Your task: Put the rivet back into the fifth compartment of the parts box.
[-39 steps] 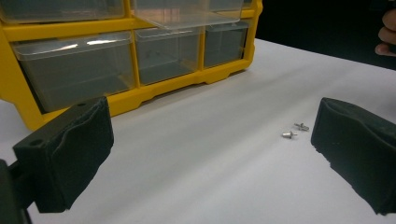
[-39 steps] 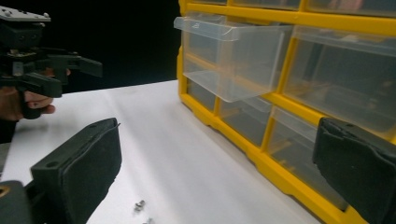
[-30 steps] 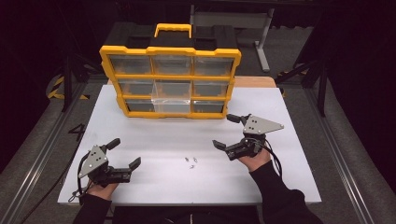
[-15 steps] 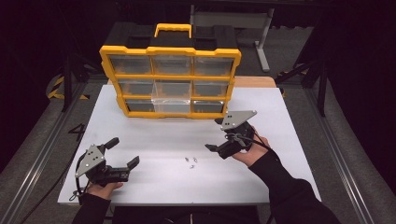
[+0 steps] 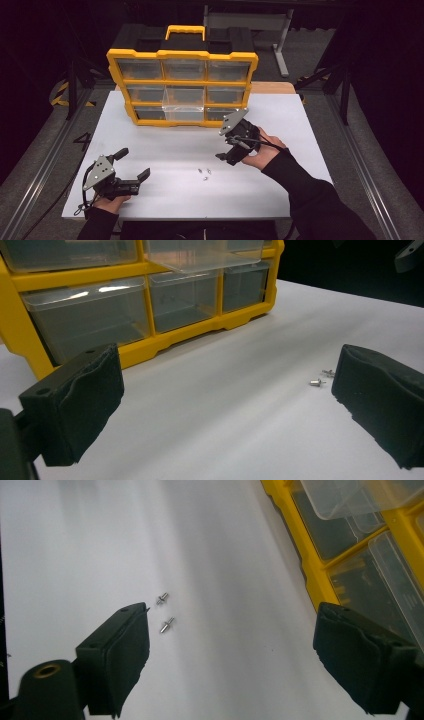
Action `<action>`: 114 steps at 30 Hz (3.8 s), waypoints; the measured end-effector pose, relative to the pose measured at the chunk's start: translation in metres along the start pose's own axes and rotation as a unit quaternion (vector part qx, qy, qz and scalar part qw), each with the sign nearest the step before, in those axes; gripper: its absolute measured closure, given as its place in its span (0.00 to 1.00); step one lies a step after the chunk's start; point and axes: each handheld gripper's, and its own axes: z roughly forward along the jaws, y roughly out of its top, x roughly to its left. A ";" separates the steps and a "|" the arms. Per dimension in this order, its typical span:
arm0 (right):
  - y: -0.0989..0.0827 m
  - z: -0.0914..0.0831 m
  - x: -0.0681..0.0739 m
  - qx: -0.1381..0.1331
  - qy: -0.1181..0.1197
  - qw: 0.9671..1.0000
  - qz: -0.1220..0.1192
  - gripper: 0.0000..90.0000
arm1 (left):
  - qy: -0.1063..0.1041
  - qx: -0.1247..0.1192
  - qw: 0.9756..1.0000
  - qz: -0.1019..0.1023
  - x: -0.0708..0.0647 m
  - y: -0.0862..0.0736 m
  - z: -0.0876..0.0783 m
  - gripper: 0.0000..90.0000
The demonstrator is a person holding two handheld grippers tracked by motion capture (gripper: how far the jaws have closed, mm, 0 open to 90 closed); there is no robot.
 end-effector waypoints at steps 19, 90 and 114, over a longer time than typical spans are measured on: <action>0.021 0.030 0.003 0.098 0.013 0.995 -0.006 0.24 | -0.002 0.005 1.000 0.009 -0.002 0.001 0.000 0.01; 0.019 0.081 0.016 0.162 0.100 0.982 -0.010 0.91 | -0.015 0.016 1.000 0.009 -0.005 -0.001 0.000 0.02; 0.051 0.031 -0.004 0.119 0.079 0.990 -0.019 0.91 | -0.016 0.016 1.000 0.007 -0.005 -0.001 0.001 0.02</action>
